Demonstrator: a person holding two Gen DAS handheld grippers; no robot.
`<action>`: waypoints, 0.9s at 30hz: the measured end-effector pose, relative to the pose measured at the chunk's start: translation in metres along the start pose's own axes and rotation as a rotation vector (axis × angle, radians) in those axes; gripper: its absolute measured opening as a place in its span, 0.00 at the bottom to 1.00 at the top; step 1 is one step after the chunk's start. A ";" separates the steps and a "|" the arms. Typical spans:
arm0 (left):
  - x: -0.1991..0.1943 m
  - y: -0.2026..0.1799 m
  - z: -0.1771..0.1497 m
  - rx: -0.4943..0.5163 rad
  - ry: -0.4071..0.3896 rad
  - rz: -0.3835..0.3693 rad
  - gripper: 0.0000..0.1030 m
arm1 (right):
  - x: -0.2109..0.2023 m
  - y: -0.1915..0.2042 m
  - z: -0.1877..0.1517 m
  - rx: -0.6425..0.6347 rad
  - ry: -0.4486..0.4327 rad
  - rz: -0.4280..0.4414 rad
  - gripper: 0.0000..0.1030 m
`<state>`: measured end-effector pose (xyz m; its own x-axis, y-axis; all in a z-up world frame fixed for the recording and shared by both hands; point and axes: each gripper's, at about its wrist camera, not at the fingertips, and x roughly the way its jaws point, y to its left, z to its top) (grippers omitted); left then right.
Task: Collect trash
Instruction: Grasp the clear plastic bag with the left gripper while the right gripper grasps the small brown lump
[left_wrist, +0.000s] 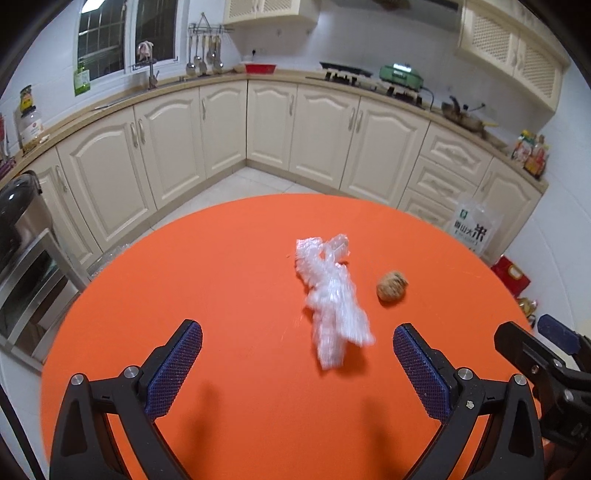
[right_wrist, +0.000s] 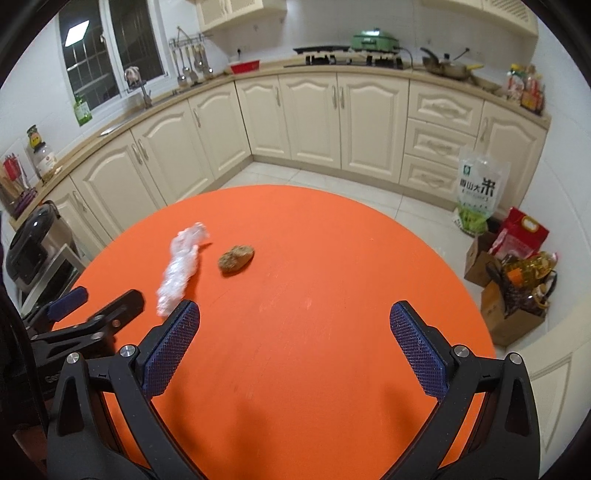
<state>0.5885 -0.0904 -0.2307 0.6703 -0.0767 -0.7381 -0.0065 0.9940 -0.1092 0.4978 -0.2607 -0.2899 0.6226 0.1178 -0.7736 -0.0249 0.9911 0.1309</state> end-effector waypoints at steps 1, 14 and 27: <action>0.011 -0.003 0.009 0.003 0.006 0.011 0.98 | 0.009 0.000 0.004 -0.002 0.010 0.005 1.00; 0.113 -0.034 0.078 0.029 0.046 0.065 0.52 | 0.078 0.017 0.025 -0.011 0.099 0.084 0.91; 0.103 0.017 0.055 -0.063 0.004 0.031 0.10 | 0.101 0.064 0.021 -0.151 0.096 -0.029 0.45</action>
<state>0.6984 -0.0773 -0.2723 0.6663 -0.0468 -0.7443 -0.0734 0.9891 -0.1280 0.5757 -0.1869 -0.3468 0.5476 0.0870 -0.8322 -0.1292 0.9914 0.0186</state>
